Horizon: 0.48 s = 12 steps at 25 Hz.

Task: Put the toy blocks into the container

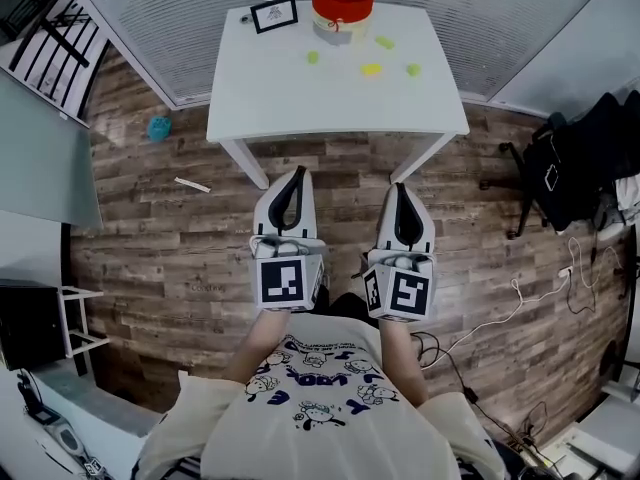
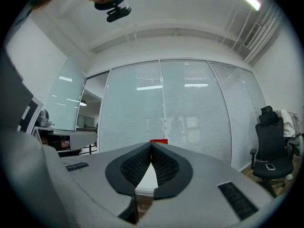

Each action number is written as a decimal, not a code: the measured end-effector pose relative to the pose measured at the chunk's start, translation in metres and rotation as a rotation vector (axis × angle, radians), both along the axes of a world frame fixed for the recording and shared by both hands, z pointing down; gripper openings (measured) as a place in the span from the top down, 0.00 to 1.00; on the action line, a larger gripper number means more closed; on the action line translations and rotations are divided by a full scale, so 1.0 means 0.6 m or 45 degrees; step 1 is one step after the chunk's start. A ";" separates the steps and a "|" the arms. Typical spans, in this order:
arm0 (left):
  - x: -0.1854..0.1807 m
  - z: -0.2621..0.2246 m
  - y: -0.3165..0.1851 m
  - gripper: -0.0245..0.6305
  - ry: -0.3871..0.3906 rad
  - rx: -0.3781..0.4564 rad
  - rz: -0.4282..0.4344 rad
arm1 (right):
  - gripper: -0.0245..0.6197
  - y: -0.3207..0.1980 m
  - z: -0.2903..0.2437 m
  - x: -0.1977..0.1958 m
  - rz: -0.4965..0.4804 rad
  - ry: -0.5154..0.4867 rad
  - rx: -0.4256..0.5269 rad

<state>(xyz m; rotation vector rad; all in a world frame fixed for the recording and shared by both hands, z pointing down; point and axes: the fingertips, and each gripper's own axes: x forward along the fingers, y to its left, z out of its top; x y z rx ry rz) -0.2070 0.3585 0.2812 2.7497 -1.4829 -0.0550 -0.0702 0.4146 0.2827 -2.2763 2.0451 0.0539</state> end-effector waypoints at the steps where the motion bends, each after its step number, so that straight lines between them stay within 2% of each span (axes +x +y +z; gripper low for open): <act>1: 0.000 0.003 -0.008 0.92 -0.005 -0.006 0.002 | 0.91 -0.008 0.001 -0.001 0.001 0.000 -0.002; 12: 0.001 0.020 -0.067 0.92 0.020 -0.043 0.000 | 0.91 -0.065 0.014 0.002 0.008 0.005 -0.034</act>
